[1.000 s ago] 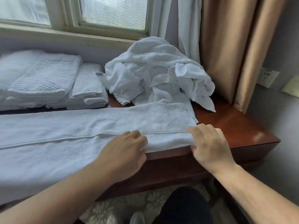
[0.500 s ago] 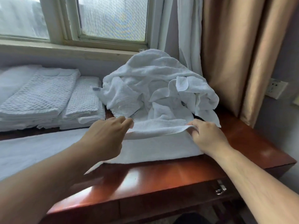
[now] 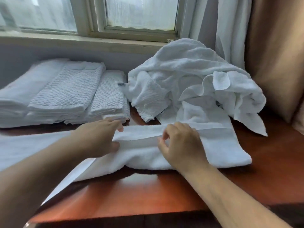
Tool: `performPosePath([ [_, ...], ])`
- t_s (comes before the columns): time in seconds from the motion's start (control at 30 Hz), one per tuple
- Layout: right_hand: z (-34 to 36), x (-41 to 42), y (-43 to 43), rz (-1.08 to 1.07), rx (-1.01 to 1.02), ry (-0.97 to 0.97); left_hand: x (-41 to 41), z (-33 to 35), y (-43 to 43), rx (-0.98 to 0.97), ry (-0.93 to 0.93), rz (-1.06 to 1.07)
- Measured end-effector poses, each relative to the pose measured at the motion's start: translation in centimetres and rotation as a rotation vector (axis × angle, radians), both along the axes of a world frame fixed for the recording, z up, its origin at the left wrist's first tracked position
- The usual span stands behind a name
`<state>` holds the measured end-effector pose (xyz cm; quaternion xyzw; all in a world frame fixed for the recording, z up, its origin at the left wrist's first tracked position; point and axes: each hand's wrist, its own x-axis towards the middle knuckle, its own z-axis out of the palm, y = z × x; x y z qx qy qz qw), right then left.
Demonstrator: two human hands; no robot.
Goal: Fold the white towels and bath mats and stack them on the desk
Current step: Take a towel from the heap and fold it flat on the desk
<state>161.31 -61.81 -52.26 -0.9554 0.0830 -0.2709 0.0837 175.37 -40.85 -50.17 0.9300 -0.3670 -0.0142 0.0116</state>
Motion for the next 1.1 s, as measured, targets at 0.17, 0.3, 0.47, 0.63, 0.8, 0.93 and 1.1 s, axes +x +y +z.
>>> performPosePath([
  [0.17, -2.4, 2.3, 7.7, 0.375, 0.135, 0.221, -2.0, -1.5, 6.8, -0.139, 0.119, 0.098],
  [0.3, -1.8, 3.6, 9.4, 0.408, 0.128, 0.196, -4.6, -2.2, 13.9, -0.115, 0.007, 0.228],
  [0.47, -0.4, 4.9, 14.0, 0.470, -0.091, 0.200, -6.6, -3.1, 19.4, -0.067, 0.009, 0.375],
  [0.63, -0.6, 6.1, 20.4, 0.381, -0.228, 0.111, -6.1, -2.5, 23.4, -0.098, -0.098, 0.483],
  [0.8, -1.8, 8.8, 22.1, 0.365, -0.233, 0.034, -3.2, -1.0, 25.1, -0.111, -0.221, 0.472],
  [0.93, -1.8, 10.9, 22.2, 0.391, -0.080, 0.109, 0.4, 0.8, 25.0, -0.117, -0.368, 0.334],
  [1.1, -1.2, 13.8, 21.6, 0.334, -0.073, 0.276, 6.3, 1.4, 25.7, 0.085, -0.335, 0.093],
])
